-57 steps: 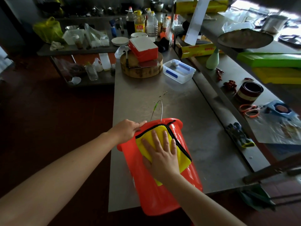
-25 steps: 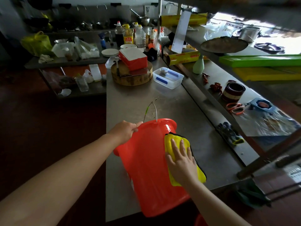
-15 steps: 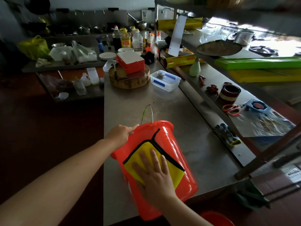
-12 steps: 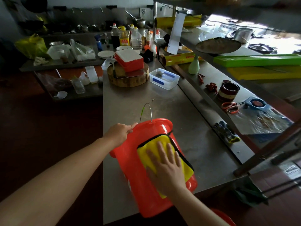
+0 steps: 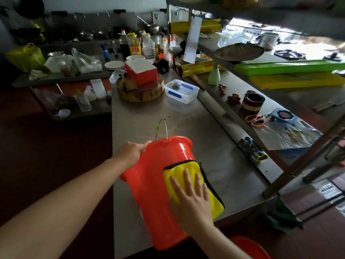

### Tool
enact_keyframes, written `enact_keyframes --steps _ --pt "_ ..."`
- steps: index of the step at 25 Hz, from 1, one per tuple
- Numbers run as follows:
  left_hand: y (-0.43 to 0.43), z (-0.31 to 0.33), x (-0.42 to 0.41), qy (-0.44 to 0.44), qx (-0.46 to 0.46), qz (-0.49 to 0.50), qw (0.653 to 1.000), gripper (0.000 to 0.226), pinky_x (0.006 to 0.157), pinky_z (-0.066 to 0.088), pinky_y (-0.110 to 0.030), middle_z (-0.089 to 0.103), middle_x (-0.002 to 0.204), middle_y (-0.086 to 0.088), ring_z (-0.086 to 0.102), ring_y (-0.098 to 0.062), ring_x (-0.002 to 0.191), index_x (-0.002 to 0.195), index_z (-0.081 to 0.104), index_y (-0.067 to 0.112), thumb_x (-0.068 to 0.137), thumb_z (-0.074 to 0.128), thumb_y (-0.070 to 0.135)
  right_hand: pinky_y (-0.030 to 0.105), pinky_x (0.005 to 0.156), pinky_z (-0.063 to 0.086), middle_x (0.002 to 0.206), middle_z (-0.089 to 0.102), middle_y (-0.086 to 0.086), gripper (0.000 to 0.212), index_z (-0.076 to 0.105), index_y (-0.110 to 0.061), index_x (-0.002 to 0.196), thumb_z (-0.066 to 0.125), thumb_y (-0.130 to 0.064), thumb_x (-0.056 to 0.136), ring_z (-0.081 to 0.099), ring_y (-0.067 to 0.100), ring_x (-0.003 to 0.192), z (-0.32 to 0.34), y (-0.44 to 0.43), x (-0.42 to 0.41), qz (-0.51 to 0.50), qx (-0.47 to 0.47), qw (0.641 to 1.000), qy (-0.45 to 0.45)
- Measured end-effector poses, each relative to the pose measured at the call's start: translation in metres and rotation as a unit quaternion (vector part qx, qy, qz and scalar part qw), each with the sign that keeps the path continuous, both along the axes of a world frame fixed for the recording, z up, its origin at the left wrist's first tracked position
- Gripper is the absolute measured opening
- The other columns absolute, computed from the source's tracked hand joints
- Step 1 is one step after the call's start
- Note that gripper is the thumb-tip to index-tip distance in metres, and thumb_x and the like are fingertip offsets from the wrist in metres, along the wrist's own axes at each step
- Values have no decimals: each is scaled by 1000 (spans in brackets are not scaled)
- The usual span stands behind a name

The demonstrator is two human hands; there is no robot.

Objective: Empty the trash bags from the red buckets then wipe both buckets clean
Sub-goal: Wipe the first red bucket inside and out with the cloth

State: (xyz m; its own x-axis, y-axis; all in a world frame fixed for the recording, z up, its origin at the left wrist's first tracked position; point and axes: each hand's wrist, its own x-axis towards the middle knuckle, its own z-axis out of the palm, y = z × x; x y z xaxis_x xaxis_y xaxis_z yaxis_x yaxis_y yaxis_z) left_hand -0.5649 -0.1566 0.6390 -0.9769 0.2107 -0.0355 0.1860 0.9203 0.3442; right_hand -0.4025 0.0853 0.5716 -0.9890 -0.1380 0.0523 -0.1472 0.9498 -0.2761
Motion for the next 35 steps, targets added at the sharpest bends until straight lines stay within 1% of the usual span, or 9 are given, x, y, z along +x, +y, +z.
enact_keyframes --steps 6,10,14,18,22,27,30,33,35 --pt "-4 -5 3 11 1 1 1000 45 77 47 -25 71 109 0 67 -17 95 148 41 39 106 46 26 62 112 18 167 22 -2 57 46 -48 145 49 -63 89 18 42 151 -5 -30 26 156 101 979 90" --pt "-10 -10 5 16 11 10 1000 46 79 46 -22 71 119 2 67 -15 104 148 42 39 106 44 21 55 117 16 168 15 -6 59 33 -51 151 42 -68 94 11 33 155 -4 -4 18 122 53 989 63" --pt "-2 -14 3 36 1 8 999 49 92 49 -30 68 128 1 64 -19 114 150 40 37 105 42 17 43 125 12 168 -4 -14 59 3 -66 149 20 -77 94 -4 25 156 -13 43 7 -40 -36 999 0" --pt "6 -11 -1 41 -18 16 999 51 93 47 -30 68 127 0 63 -22 116 149 41 37 103 45 15 44 125 14 168 -5 -15 57 -8 -71 140 29 -70 97 -2 21 156 -14 62 1 -121 -133 978 -103" --pt "9 -10 -1 35 -21 16 999 53 97 47 -30 68 128 1 62 -22 119 150 41 34 102 45 11 45 125 1 167 -14 -15 57 -9 -67 146 22 -70 98 -17 25 154 -13 43 28 -64 -52 996 -40" --pt "3 -10 2 45 -23 14 999 53 96 47 -32 68 128 -3 63 -23 117 151 40 33 103 44 10 55 117 17 169 8 -7 56 18 -52 156 32 -62 103 2 36 155 -22 28 65 68 38 994 71" --pt "-3 -7 7 29 -18 2 999 49 92 47 -32 68 125 -5 63 -25 114 151 39 32 105 44 17 58 117 27 168 12 -13 50 27 -52 153 32 -61 104 6 29 156 -20 37 57 100 55 990 87" --pt "-4 0 7 -5 -19 -19 1000 51 95 46 -35 64 129 -7 60 -27 116 154 34 33 106 40 19 78 112 12 168 8 -16 49 26 -54 153 31 -60 105 2 32 156 -20 36 47 123 71 987 70" --pt "-7 0 8 -20 -19 -19 999 55 97 47 -35 62 131 -7 60 -27 116 155 30 34 104 37 15 79 110 12 168 5 -16 49 23 -55 153 27 -61 104 -1 34 156 -19 23 41 124 87 987 60"
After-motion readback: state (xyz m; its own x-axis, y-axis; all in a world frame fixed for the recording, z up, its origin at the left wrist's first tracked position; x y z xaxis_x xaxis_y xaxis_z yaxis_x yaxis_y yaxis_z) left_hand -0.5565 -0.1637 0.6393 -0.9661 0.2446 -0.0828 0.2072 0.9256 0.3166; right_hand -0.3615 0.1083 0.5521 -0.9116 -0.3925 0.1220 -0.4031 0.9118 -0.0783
